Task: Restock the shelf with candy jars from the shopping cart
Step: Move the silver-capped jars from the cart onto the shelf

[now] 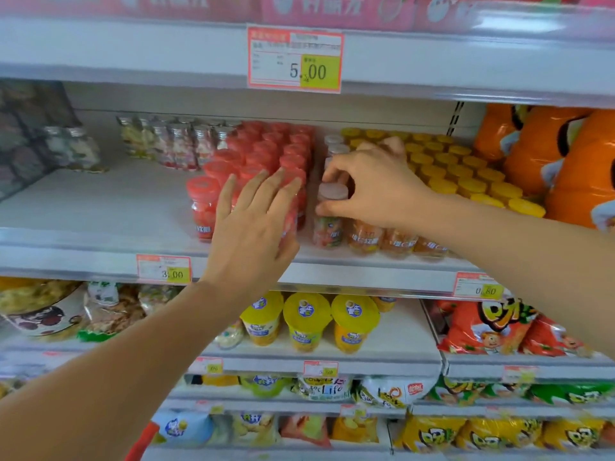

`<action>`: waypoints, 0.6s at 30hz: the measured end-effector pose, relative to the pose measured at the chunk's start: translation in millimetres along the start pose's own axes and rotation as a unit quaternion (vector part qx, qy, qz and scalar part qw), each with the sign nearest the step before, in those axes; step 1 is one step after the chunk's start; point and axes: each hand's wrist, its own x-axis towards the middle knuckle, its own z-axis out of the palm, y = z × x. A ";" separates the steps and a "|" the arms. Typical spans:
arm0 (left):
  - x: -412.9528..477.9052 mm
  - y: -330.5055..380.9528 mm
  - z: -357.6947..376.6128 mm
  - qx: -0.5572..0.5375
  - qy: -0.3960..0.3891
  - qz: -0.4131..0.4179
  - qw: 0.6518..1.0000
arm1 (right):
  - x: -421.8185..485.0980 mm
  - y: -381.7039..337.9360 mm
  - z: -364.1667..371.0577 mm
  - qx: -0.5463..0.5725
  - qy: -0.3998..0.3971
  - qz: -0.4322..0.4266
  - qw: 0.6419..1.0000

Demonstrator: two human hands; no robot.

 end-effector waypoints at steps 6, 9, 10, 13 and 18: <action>0.6 -2.7 1.0 -0.002 0.005 0.001 1.000 | 1.4 4.7 -1.8 -0.026 -0.005 -0.004 1.000; 1.5 -2.5 1.0 0.004 0.003 0.000 1.000 | 2.3 4.2 -1.1 -0.038 0.015 0.011 0.999; 1.5 -2.6 1.3 0.007 0.003 0.000 1.000 | 2.8 3.8 -0.6 -0.040 0.018 0.016 0.999; 1.6 -2.7 1.1 0.012 0.010 0.002 1.000 | 4.0 3.0 -0.5 -0.062 0.017 0.026 0.998; 3.7 -1.6 -2.1 0.015 0.010 -0.007 1.000 | 3.0 0.2 -3.3 -0.076 0.007 0.030 0.997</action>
